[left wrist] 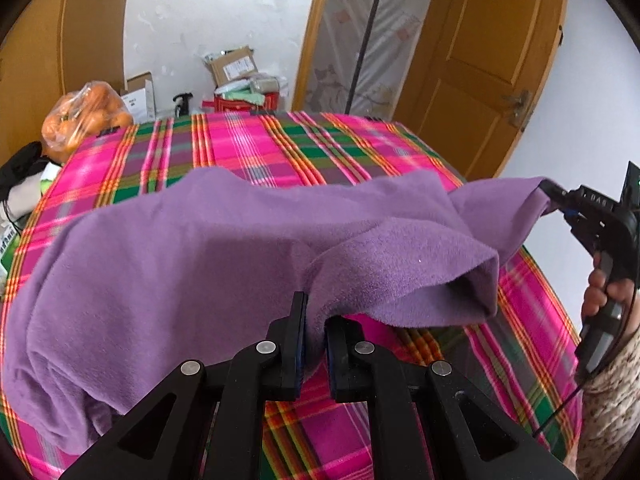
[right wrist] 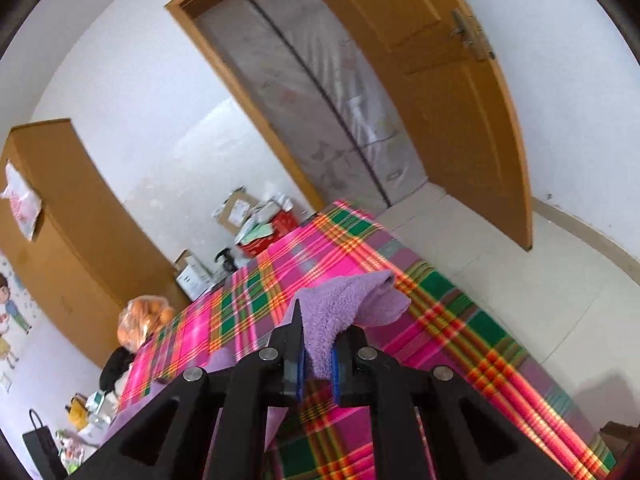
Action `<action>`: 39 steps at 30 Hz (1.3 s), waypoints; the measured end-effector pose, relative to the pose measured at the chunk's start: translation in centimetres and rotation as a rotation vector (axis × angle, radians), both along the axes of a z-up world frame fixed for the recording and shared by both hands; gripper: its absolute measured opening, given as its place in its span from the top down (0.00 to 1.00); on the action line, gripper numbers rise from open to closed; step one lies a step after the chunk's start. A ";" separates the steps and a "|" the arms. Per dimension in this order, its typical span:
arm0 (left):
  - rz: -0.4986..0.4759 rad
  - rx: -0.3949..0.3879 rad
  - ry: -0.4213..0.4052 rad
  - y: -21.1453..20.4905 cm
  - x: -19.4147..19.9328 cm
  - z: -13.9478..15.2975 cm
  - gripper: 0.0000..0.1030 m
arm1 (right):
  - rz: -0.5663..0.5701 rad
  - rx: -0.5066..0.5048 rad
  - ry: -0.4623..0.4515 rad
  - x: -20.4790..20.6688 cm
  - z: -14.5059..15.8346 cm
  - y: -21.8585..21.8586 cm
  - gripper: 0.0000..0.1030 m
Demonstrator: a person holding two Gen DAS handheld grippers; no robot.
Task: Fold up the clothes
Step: 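Lay the unfolded towel on the sheet and open the left gripper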
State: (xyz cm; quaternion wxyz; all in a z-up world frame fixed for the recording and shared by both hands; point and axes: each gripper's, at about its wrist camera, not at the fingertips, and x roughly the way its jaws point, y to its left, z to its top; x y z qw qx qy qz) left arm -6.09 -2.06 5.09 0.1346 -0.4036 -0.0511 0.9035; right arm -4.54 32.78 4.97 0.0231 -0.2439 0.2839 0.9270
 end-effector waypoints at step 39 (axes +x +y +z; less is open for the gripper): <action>0.342 0.158 -0.109 -18.6 10.4 -1.7 0.67 | 0.181 0.317 -0.085 8.2 0.8 -14.0 0.73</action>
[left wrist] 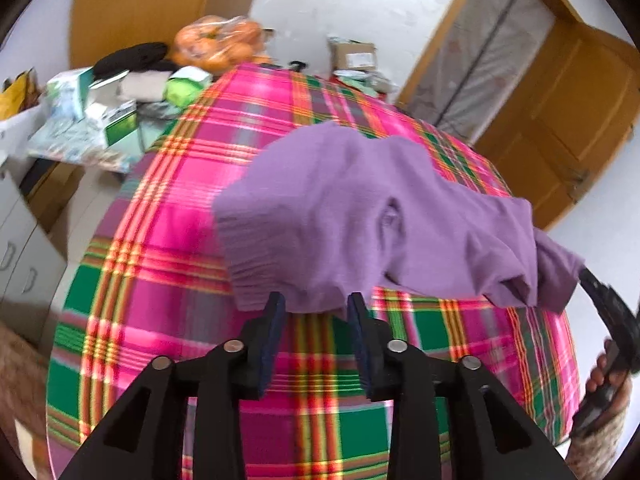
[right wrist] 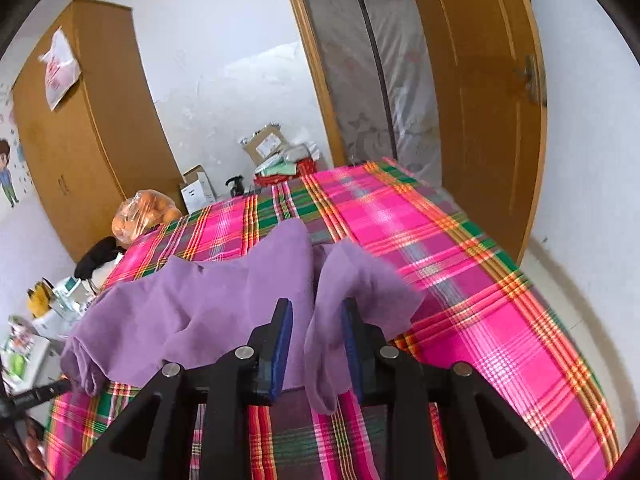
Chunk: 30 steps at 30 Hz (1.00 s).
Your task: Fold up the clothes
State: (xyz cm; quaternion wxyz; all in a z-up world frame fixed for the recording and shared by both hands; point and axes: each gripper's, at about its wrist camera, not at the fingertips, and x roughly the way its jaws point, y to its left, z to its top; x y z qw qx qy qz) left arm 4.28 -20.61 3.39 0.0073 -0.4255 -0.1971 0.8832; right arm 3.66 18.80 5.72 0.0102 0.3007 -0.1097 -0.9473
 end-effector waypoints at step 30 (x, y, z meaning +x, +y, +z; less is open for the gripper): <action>0.166 0.470 -0.101 -7.1 -2.5 -4.2 0.54 | 0.395 -0.255 -0.263 -7.6 -7.2 -11.3 0.73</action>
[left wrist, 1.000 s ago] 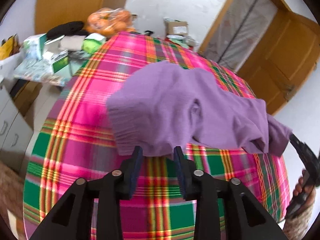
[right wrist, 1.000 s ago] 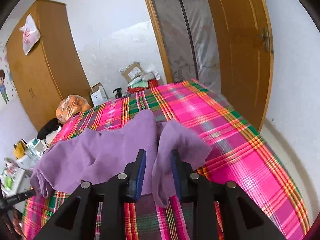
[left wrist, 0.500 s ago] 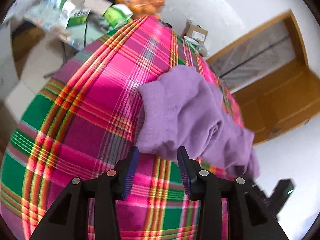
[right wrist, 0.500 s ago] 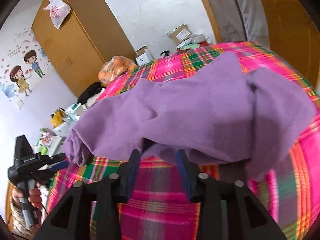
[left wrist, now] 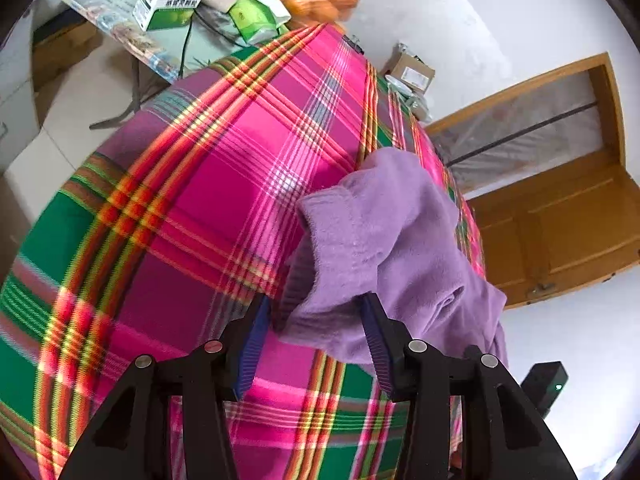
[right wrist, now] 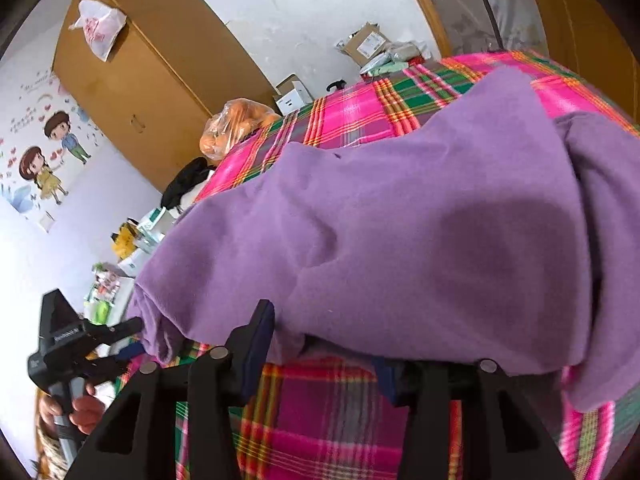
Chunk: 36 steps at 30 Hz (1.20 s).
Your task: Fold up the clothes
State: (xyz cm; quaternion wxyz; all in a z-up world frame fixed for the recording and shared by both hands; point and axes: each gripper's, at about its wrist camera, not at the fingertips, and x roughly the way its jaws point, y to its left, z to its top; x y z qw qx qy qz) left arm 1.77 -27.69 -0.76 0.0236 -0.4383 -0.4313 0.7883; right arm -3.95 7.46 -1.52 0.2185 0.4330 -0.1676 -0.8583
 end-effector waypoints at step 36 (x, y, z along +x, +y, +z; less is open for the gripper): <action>0.048 -0.200 0.251 -3.8 -10.6 10.0 0.91 | -0.060 0.067 0.250 -10.9 9.7 0.0 0.97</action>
